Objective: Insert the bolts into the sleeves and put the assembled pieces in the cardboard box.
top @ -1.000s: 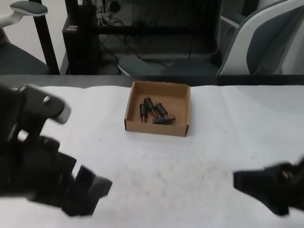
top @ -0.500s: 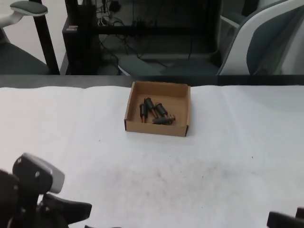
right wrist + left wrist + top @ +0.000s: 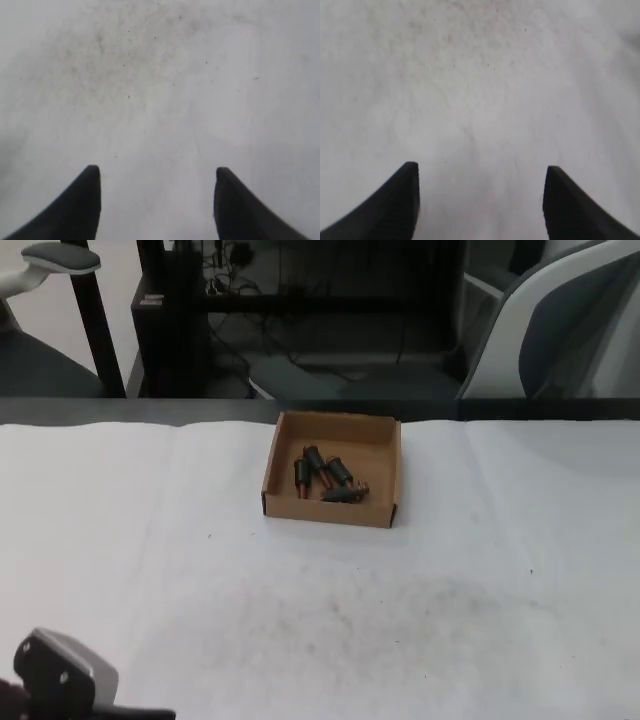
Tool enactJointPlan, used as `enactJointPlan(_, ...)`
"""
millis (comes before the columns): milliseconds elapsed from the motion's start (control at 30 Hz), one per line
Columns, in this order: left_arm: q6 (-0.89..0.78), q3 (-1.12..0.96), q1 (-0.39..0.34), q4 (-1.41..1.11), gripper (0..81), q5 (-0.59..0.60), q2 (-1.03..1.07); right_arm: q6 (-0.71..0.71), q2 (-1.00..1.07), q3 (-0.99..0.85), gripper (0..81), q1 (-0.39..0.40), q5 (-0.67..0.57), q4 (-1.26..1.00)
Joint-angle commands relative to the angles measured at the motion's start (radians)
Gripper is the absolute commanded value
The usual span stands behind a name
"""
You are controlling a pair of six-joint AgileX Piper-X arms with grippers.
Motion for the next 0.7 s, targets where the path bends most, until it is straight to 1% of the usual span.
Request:
enactJointPlan(0,-0.001,0.027,-0.004,-0.016,70.0,-0.013,-0.01,-0.009,-0.006,0.02,65.9,0.001,0.008,-0.02)
enactJointPlan(100,0.002,0.047,-0.004,-0.039,70.0,-0.018,-0.01,-0.009,-0.006,0.021,65.9,0.001,0.008,-0.02)
enactJointPlan(233,0.017,0.047,-0.004,-0.109,70.0,-0.065,-0.007,-0.009,-0.006,0.021,65.9,0.001,0.008,-0.02)
enactJointPlan(300,0.019,0.047,-0.004,-0.14,70.0,-0.065,-0.007,-0.009,-0.006,0.021,65.9,0.001,0.008,-0.02)
enactJointPlan(433,0.019,0.047,-0.004,-0.146,70.0,-0.066,-0.007,-0.009,-0.006,0.021,65.9,0.001,-0.012,-0.023)
enactJointPlan(667,0.019,0.047,-0.004,-0.146,70.0,-0.072,-0.005,-0.007,-0.006,0.021,65.9,0.001,-0.044,0.037)
